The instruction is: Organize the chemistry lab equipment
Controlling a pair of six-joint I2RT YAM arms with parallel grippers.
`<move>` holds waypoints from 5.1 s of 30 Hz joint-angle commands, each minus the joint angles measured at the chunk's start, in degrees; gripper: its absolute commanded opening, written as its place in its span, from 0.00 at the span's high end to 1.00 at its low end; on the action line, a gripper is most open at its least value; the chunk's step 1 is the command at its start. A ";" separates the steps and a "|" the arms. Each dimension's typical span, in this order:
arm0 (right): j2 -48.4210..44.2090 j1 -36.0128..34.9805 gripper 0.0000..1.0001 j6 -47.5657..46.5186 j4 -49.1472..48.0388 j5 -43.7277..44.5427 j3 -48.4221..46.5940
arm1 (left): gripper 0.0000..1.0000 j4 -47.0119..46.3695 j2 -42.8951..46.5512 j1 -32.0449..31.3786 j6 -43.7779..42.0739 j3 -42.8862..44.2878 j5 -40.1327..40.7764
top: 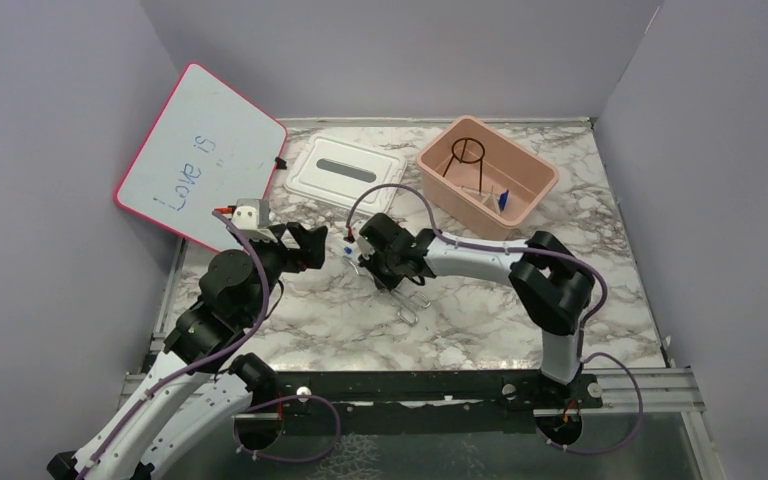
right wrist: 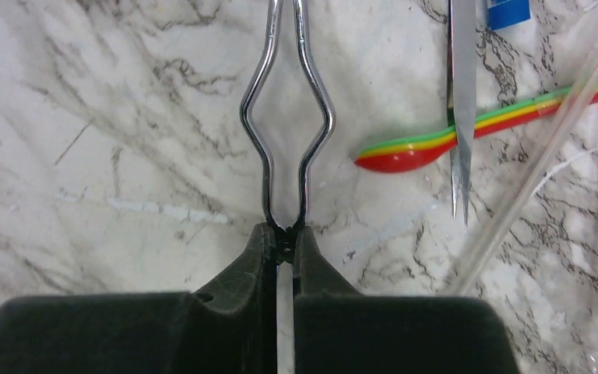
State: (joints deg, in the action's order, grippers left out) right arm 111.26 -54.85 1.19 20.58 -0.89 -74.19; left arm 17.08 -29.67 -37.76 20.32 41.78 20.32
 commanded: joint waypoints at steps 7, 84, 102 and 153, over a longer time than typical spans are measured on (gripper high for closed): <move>-16.88 -0.36 0.99 -3.32 -3.96 -5.37 3.14 | 0.11 0.67 0.31 -0.29 -0.73 3.30 1.48; -1.10 45.64 0.92 -32.84 10.41 -25.95 -11.53 | 0.11 -5.92 -11.77 -0.28 4.31 -1.60 -9.33; -6.09 45.68 0.61 -26.65 12.94 -27.36 -13.54 | 0.11 -5.08 -11.68 -0.27 4.00 -0.76 -9.18; -2.56 10.97 0.71 11.13 -0.52 5.89 1.07 | 0.10 -8.56 -12.66 -0.30 8.16 -5.15 -12.01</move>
State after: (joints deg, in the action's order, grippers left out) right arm 106.89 -43.46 11.20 21.41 0.91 -70.52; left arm 9.19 -42.61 -37.76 29.30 36.12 6.92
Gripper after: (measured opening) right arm 0.307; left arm 0.900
